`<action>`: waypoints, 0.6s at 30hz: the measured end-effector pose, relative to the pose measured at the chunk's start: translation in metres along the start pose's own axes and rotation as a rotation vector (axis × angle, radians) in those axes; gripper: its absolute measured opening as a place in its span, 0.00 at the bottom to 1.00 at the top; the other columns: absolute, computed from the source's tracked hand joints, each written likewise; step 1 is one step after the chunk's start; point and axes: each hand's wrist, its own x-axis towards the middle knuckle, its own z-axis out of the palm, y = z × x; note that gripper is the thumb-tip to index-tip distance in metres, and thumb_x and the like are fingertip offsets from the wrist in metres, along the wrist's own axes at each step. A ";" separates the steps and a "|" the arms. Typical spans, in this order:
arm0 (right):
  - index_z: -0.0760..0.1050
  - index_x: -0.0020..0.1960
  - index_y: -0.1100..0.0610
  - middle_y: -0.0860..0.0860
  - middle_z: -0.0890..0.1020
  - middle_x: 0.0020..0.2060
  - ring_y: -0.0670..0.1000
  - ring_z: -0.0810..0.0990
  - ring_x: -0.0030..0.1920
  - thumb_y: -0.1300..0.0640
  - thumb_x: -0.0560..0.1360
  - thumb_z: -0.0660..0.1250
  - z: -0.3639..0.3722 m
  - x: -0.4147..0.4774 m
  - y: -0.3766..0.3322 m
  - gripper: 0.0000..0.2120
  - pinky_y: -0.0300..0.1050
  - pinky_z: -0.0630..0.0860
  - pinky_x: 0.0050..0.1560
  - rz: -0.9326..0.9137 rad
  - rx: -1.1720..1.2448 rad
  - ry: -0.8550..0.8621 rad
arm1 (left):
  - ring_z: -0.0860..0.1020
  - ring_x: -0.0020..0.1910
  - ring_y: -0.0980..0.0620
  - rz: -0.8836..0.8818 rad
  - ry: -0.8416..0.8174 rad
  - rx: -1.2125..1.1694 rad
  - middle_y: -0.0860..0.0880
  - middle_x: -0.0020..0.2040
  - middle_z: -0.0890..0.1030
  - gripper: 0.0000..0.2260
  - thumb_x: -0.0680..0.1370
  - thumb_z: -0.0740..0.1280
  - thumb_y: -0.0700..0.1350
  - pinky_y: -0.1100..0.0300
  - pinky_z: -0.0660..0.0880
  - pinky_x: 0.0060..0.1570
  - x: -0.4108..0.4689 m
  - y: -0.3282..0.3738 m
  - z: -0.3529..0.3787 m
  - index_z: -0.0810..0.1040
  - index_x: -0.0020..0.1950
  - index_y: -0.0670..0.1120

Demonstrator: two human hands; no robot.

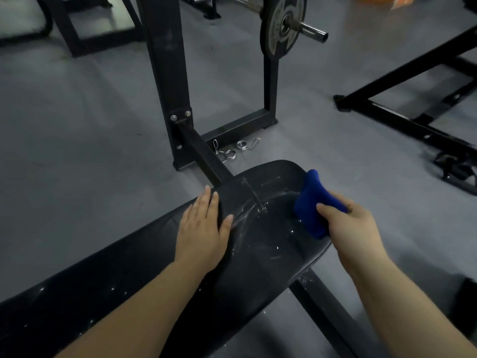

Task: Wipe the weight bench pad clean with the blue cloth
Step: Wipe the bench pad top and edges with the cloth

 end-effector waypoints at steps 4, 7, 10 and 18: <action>0.77 0.63 0.45 0.47 0.83 0.45 0.48 0.78 0.38 0.64 0.73 0.62 0.010 0.026 -0.005 0.22 0.35 0.71 0.38 -0.357 -0.465 0.092 | 0.46 0.77 0.53 -0.060 0.015 0.005 0.49 0.79 0.47 0.31 0.79 0.40 0.62 0.55 0.44 0.74 0.000 -0.007 0.004 0.47 0.78 0.46; 0.77 0.64 0.53 0.52 0.82 0.58 0.56 0.80 0.57 0.69 0.67 0.65 0.025 0.050 0.010 0.26 0.39 0.70 0.57 -0.636 -0.815 0.054 | 0.48 0.77 0.54 -0.080 0.049 -0.035 0.50 0.79 0.51 0.31 0.80 0.41 0.61 0.56 0.44 0.74 0.001 -0.011 0.011 0.50 0.78 0.47; 0.75 0.66 0.56 0.56 0.76 0.66 0.57 0.72 0.68 0.64 0.66 0.68 0.038 0.063 0.036 0.27 0.51 0.62 0.70 -0.701 -1.032 -0.203 | 0.50 0.77 0.55 -0.080 0.072 -0.077 0.50 0.78 0.54 0.29 0.80 0.43 0.59 0.58 0.45 0.73 0.000 -0.013 0.010 0.53 0.78 0.47; 0.72 0.68 0.55 0.52 0.70 0.71 0.52 0.61 0.74 0.55 0.80 0.59 0.061 0.065 0.035 0.17 0.44 0.51 0.74 -0.696 -0.819 -0.092 | 0.53 0.76 0.54 -0.080 0.080 -0.094 0.50 0.77 0.58 0.30 0.79 0.43 0.59 0.57 0.48 0.74 0.003 -0.012 0.011 0.56 0.77 0.47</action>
